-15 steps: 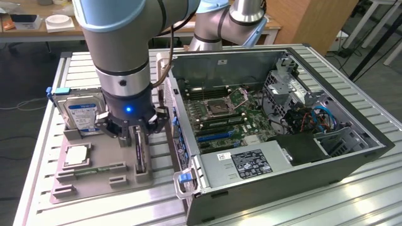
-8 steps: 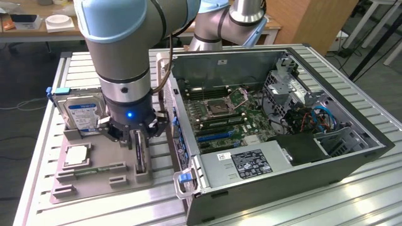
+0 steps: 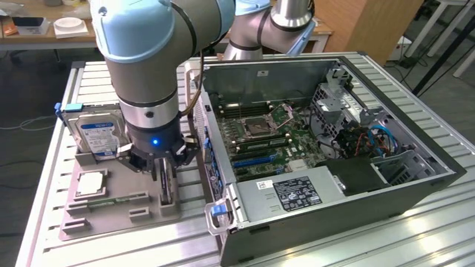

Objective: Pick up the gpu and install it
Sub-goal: 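Pick up the gpu and move the gpu toward the slot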

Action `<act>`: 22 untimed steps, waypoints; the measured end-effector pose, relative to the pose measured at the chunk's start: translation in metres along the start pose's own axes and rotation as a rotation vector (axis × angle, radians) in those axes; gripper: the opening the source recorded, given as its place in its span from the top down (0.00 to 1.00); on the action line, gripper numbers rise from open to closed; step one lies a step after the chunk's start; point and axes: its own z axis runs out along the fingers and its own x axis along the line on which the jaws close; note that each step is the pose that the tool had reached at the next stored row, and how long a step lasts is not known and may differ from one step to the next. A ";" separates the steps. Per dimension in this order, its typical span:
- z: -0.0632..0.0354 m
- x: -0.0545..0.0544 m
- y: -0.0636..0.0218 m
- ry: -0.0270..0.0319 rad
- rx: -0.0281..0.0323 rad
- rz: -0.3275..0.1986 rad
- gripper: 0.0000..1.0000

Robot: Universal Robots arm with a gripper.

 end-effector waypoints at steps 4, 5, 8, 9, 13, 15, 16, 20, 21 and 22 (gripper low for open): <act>0.0010 0.000 0.0000 0.0005 -0.0001 -0.011 0.57; 0.0012 0.000 0.0000 0.0007 -0.0001 -0.015 0.57; 0.0017 0.000 0.0001 0.0007 -0.0003 -0.019 0.57; 0.0018 0.000 0.0000 0.0008 -0.0003 -0.019 0.57; 0.0026 0.000 0.0000 0.0007 -0.0005 -0.020 0.57; 0.0030 0.000 0.0000 0.0009 -0.0003 -0.020 0.57; 0.0030 0.000 0.0000 0.0008 -0.0003 -0.020 0.57; 0.0030 0.000 0.0000 0.0009 -0.0003 -0.020 0.57; 0.0030 0.000 0.0000 0.0009 -0.0002 -0.020 0.57; 0.0030 0.000 0.0000 0.0009 -0.0003 -0.020 0.57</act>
